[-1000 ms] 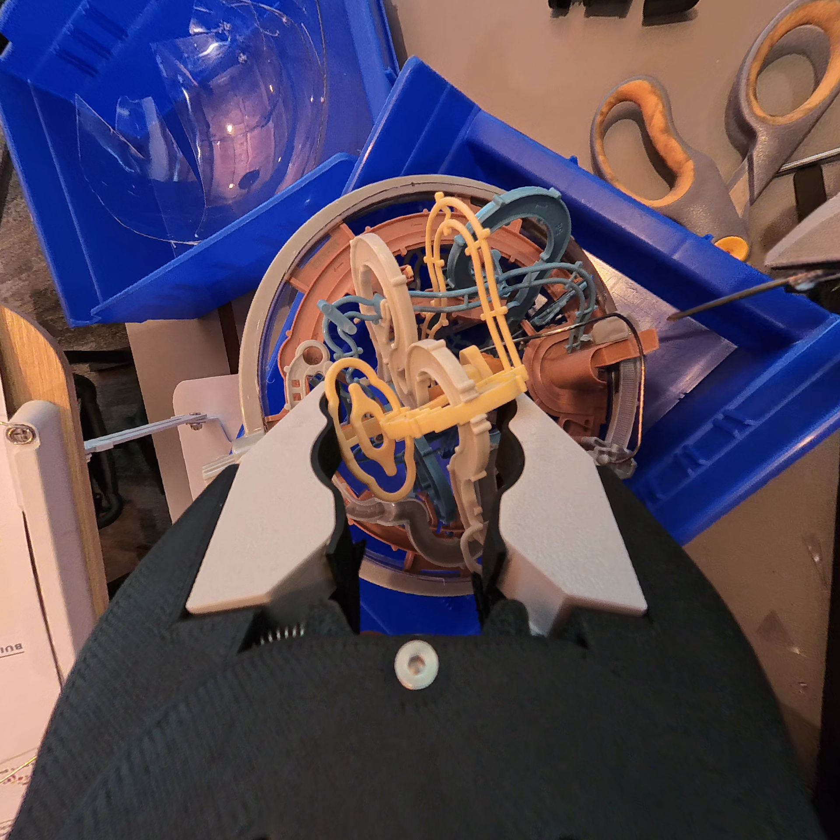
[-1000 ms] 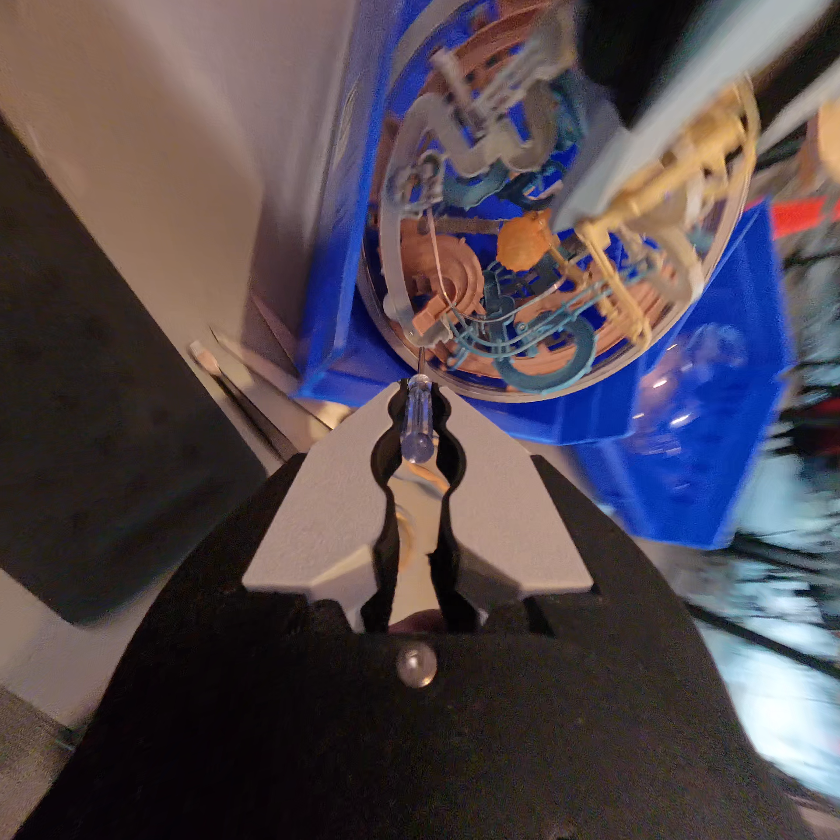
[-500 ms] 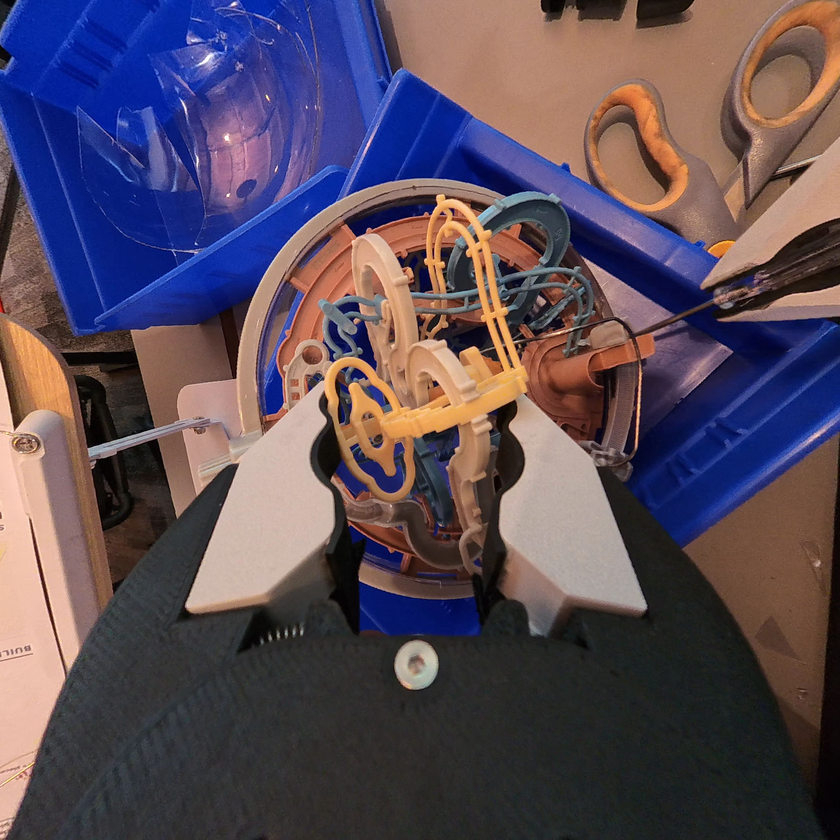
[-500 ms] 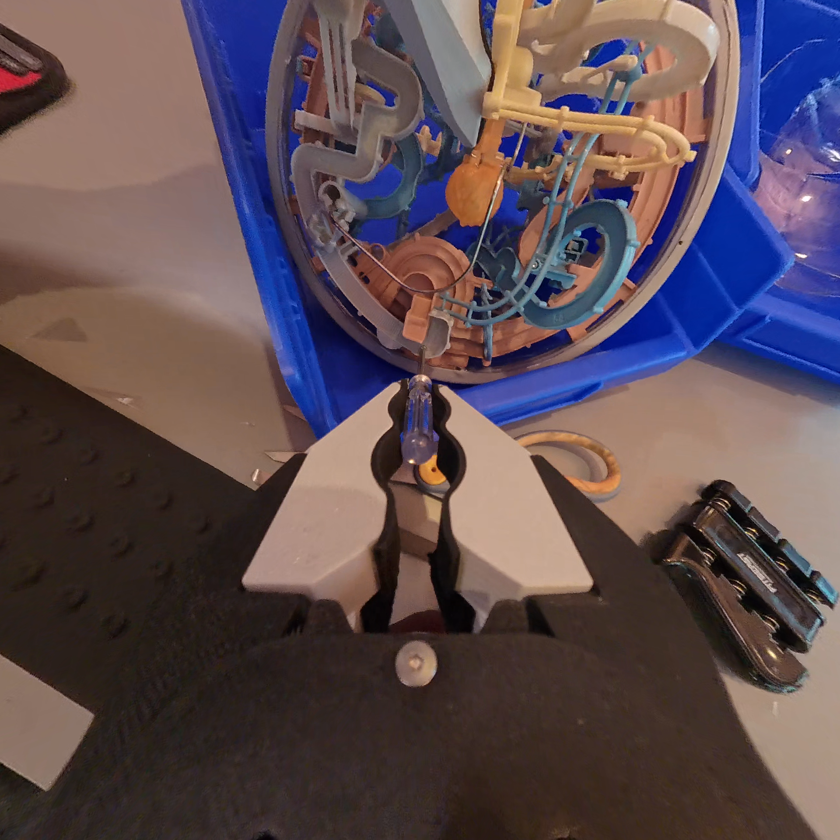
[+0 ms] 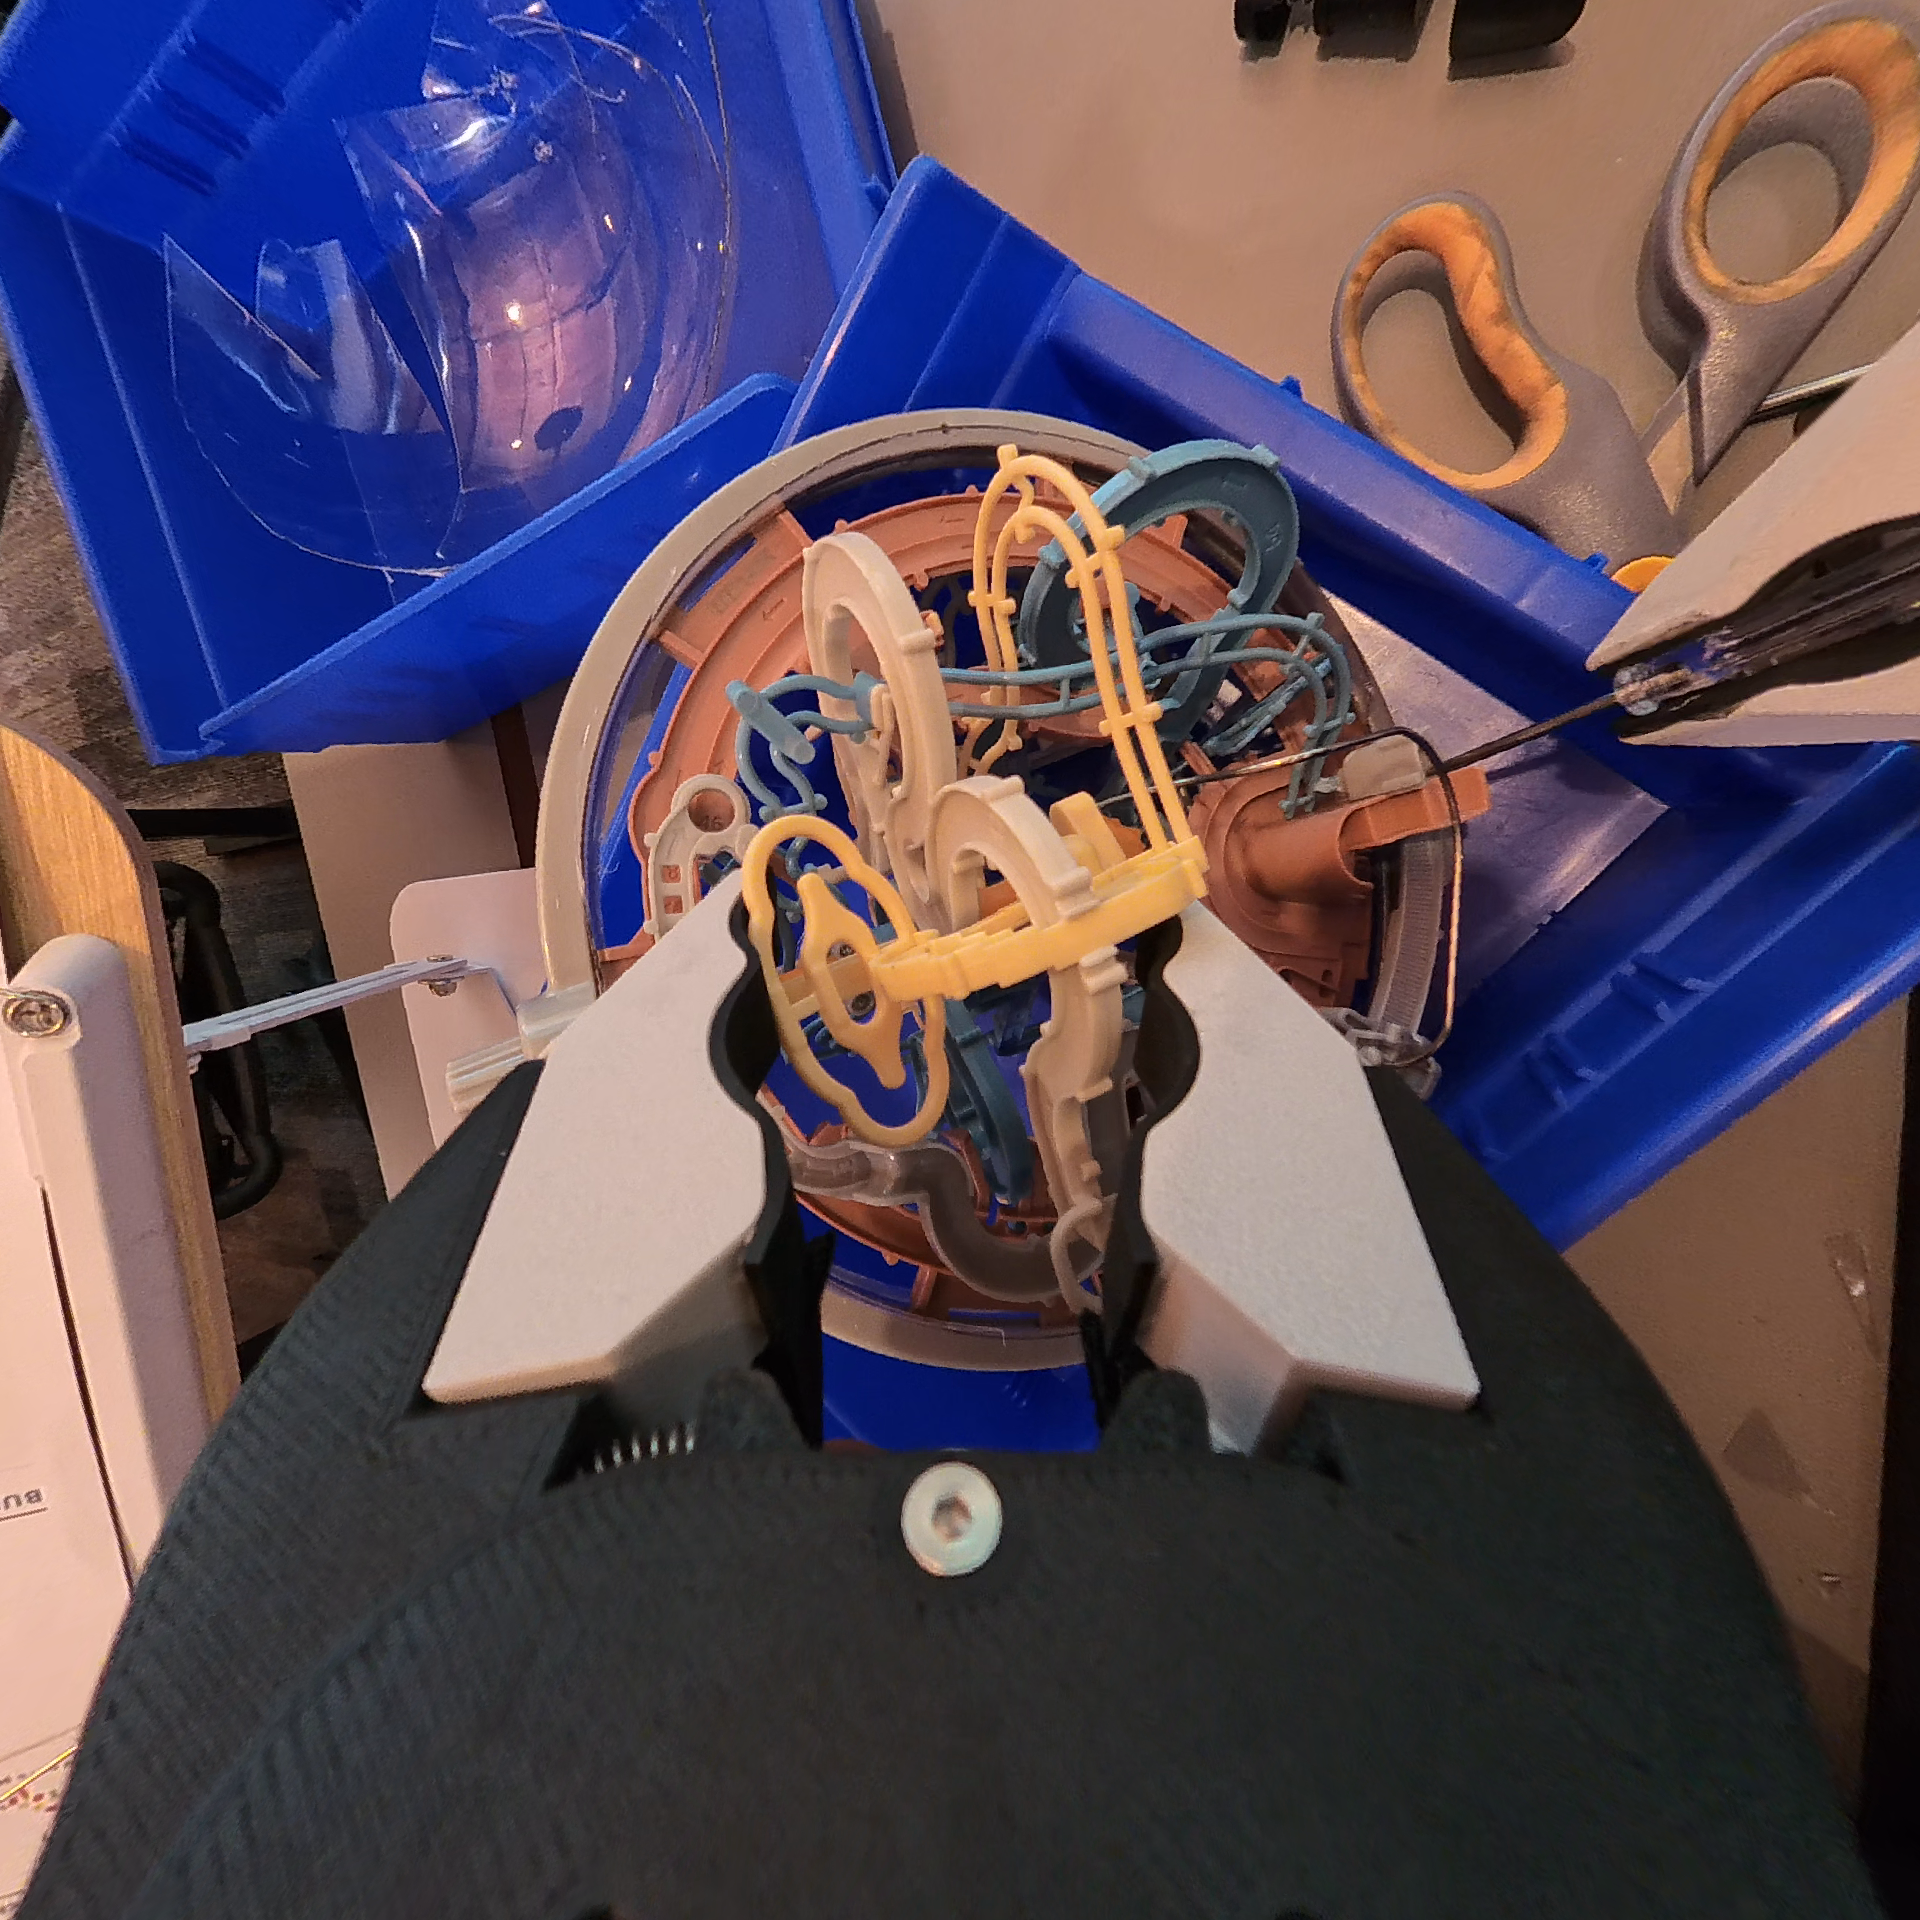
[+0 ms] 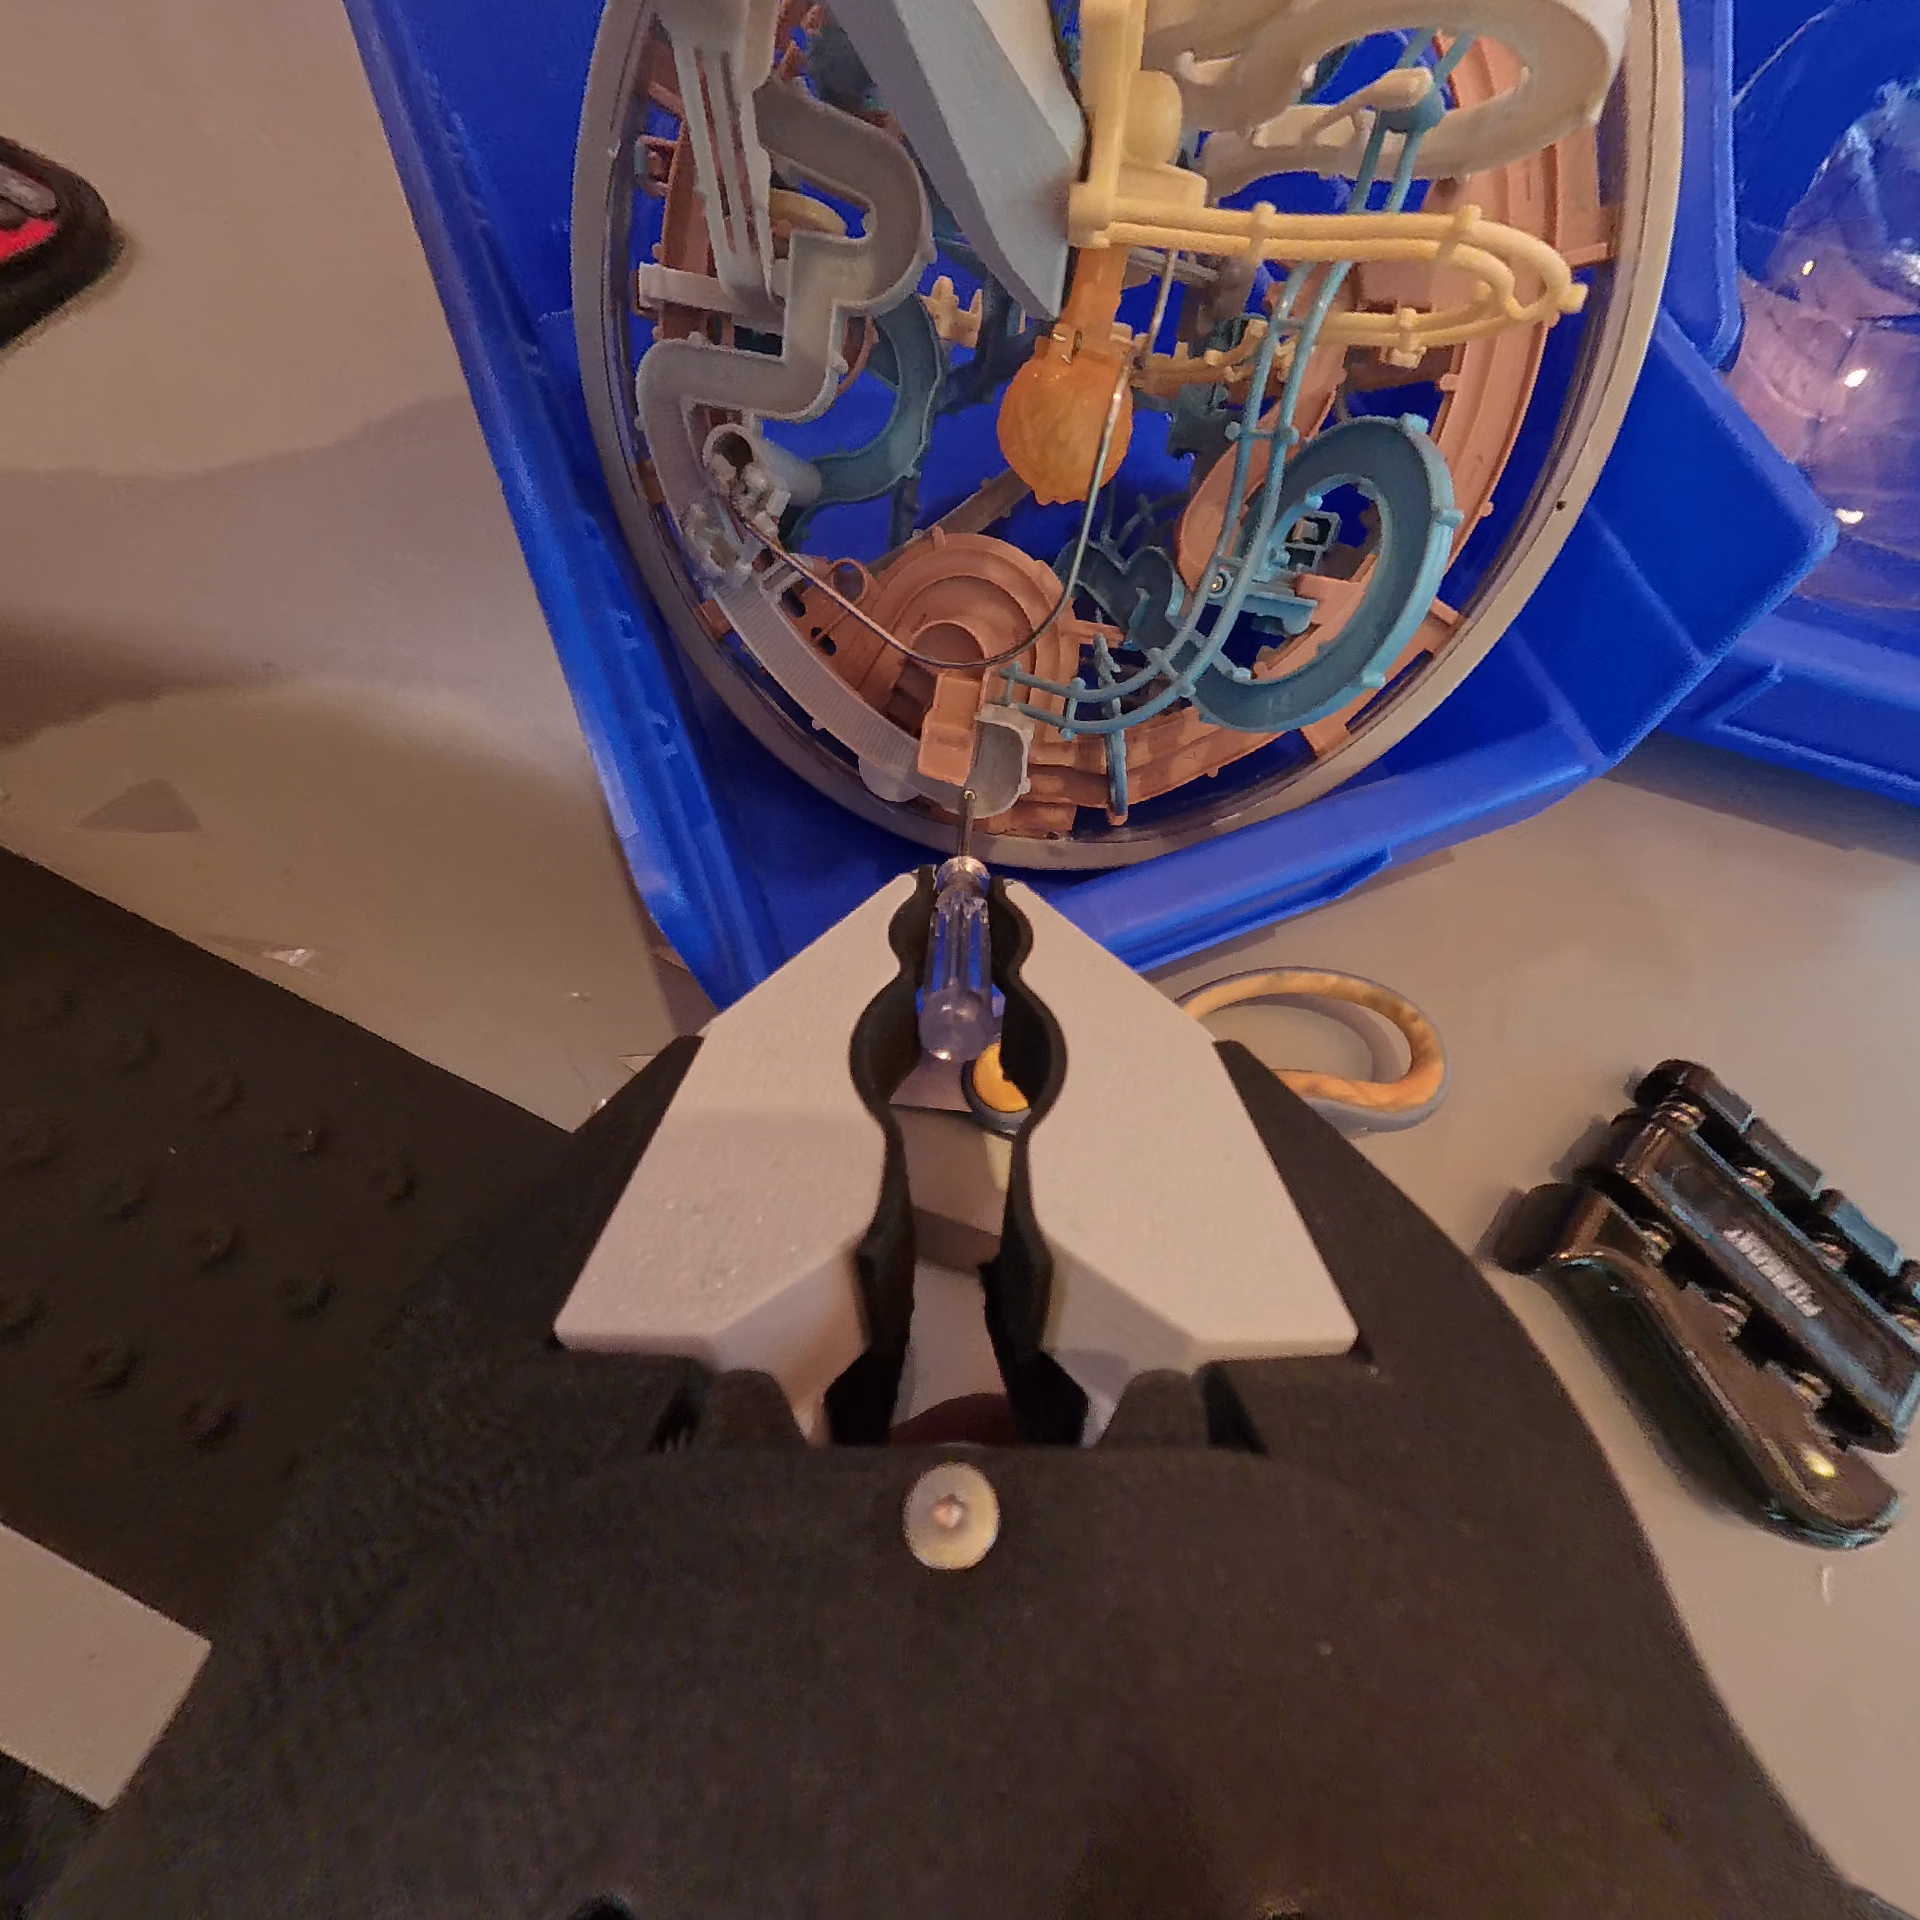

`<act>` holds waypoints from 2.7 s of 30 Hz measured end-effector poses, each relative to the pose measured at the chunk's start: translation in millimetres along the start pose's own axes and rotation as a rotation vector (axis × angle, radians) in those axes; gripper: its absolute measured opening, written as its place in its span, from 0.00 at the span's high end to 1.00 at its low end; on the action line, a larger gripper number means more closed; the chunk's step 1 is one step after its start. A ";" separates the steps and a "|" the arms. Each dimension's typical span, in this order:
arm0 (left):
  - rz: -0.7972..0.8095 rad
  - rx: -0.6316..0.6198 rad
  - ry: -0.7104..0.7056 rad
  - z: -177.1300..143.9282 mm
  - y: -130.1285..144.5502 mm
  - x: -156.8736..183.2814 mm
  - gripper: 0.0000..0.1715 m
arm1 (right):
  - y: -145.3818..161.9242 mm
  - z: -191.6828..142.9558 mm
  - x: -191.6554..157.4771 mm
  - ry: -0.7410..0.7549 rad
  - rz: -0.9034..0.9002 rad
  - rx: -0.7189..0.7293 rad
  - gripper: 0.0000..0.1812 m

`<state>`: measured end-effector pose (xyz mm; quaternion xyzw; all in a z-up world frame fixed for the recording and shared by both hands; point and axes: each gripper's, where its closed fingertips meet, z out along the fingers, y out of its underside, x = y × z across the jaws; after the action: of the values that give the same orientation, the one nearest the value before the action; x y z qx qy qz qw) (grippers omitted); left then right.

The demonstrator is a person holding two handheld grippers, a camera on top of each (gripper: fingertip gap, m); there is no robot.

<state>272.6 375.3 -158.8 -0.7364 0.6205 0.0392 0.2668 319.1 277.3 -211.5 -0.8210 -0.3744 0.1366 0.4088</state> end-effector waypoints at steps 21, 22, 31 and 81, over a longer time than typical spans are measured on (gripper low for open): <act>-0.022 0.017 0.012 0.5 2.2 -4.4 0.61 | -11.5 -26.6 2.4 0.000 -1.360 -0.399 0.96; -0.027 0.021 0.017 0.6 2.8 -5.1 0.61 | -10.4 -30.9 4.5 -0.014 -1.160 -0.396 0.96; -0.026 0.022 0.017 0.3 2.1 -4.1 0.61 | -0.5 -28.3 6.6 -0.041 -0.128 -0.046 0.96; -0.036 0.030 0.012 3.6 3.4 -9.8 0.61 | -21.2 -31.5 5.3 0.094 -1.374 -0.305 0.97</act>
<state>268.2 385.4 -159.2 -0.7435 0.6093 0.0205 0.2748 328.8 271.4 -174.9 -0.4519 -0.8049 -0.2422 0.2986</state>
